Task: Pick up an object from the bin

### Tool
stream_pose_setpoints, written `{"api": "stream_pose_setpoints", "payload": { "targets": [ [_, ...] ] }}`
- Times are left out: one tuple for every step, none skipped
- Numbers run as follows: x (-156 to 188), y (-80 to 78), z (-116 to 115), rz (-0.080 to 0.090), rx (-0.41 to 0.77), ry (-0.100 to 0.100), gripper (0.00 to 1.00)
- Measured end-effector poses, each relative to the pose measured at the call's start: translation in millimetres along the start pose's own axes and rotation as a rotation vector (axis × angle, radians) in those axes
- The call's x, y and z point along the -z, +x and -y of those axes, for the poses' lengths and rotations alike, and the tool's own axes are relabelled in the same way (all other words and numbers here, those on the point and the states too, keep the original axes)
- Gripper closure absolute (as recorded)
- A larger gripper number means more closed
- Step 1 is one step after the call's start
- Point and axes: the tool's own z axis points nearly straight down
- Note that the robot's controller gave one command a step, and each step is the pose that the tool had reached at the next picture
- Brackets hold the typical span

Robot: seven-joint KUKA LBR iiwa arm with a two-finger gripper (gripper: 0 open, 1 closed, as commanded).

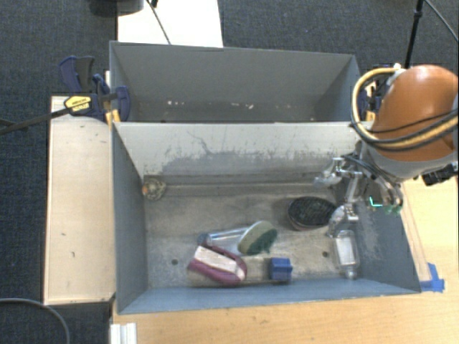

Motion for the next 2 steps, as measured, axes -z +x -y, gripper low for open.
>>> {"api": "stream_pose_setpoints", "payload": {
  "targets": [
    [-142, -51.1, 39, 0.013, 0.167, 0.002, 0.0],
    [-111, -44.3, 16, 0.013, 0.124, 0.001, 0.0]
  ]
}}
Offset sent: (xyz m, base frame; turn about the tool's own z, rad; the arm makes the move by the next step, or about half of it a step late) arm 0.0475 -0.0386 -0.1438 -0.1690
